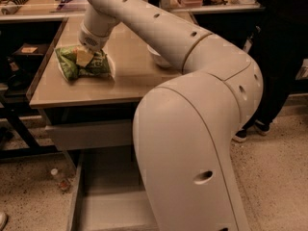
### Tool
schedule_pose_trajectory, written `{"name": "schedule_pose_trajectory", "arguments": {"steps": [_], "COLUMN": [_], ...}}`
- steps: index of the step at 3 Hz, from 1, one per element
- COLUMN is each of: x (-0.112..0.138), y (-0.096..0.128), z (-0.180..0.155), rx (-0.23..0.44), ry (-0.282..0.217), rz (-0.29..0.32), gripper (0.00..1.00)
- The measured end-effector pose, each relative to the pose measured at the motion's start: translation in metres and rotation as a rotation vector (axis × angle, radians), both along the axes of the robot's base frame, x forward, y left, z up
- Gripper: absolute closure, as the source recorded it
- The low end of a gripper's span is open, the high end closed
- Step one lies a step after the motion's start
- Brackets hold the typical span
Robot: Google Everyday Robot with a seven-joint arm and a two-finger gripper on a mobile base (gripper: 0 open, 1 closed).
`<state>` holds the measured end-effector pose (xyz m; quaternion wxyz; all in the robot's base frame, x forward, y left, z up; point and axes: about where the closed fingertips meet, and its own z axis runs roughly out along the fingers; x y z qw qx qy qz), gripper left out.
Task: Pick green jalapeno chip bag from middle drawer and place on counter
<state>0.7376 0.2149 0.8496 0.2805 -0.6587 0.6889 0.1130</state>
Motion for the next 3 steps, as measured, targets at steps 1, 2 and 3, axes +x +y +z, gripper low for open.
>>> {"name": "schedule_pose_trajectory", "arguments": {"steps": [1, 2, 3], "x": [0.0, 0.0, 0.0], "y": [0.0, 0.0, 0.0], "z": [0.0, 0.0, -0.0001], "rx": [0.0, 0.0, 0.0], "ry": [0.0, 0.0, 0.0], "rz": [0.0, 0.0, 0.0], "gripper": [0.12, 0.0, 0.0]}}
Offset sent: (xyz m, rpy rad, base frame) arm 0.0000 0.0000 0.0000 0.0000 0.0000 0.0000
